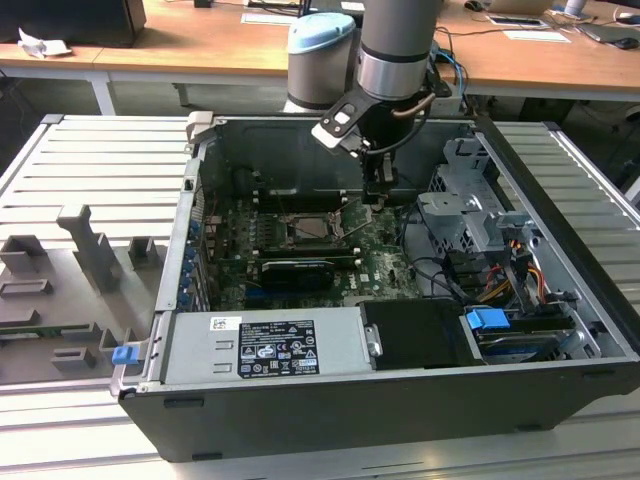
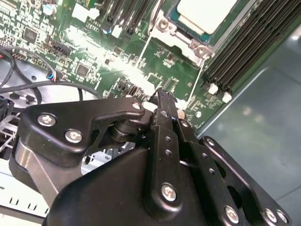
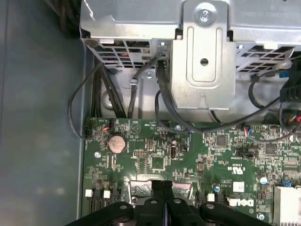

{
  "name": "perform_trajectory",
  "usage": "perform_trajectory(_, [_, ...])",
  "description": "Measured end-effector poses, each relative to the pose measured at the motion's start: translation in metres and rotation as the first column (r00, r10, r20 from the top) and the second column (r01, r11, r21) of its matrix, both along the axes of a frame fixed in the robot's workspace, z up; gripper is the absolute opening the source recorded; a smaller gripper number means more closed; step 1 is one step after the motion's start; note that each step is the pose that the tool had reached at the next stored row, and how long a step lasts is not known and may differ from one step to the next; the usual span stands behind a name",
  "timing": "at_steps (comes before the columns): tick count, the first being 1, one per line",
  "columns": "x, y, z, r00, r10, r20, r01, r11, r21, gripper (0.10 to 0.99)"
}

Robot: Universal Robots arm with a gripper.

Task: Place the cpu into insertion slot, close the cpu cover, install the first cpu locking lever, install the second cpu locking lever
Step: 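Close the cpu cover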

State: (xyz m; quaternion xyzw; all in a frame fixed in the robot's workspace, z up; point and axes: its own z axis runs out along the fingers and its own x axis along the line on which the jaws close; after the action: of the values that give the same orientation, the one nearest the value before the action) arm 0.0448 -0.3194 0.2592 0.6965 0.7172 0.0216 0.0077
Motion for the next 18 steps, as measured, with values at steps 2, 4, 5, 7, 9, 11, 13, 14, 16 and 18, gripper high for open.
perform_trajectory(2, [0.0037, 0.0001, -0.0005, 1.0000, 0.000, -0.0002, 0.000, 1.0000, 0.000, 0.106])
perform_trajectory(4, [0.0080, 0.0003, -0.0014, 1.0000, 0.000, -0.0003, 0.000, 1.0000, 0.000, 0.106])
perform_trajectory(5, [0.0101, 0.0004, -0.0020, 1.0000, 0.000, -0.0004, 0.000, 1.0000, 0.000, 0.106])
perform_trajectory(7, [0.0137, 0.0007, -0.0027, 1.0000, 0.000, -0.0006, 0.000, 1.0000, 0.000, 0.106])
perform_trajectory(9, [0.0162, 0.0010, -0.0035, 1.0000, 0.000, -0.0008, 0.000, 1.0000, 0.000, 0.106])
perform_trajectory(11, [0.0179, 0.0012, -0.0044, 1.0000, 0.000, -0.0008, 0.000, 1.0000, 0.000, 0.106])
perform_trajectory(13, [0.0190, 0.0015, -0.0058, 1.0000, 0.000, -0.0009, 0.000, 1.0000, 0.000, 0.106])
perform_trajectory(14, [0.0198, 0.0016, -0.0067, 1.0000, 0.000, -0.0009, 0.000, 1.0000, 0.000, 0.106])
perform_trajectory(16, [0.0208, 0.0018, -0.0084, 1.0000, 0.000, -0.0010, 0.000, 1.0000, 0.000, 0.106])
perform_trajectory(18, [0.0211, 0.0021, -0.0107, 1.0000, 0.000, -0.0011, 0.000, 1.0000, 0.000, 0.106])
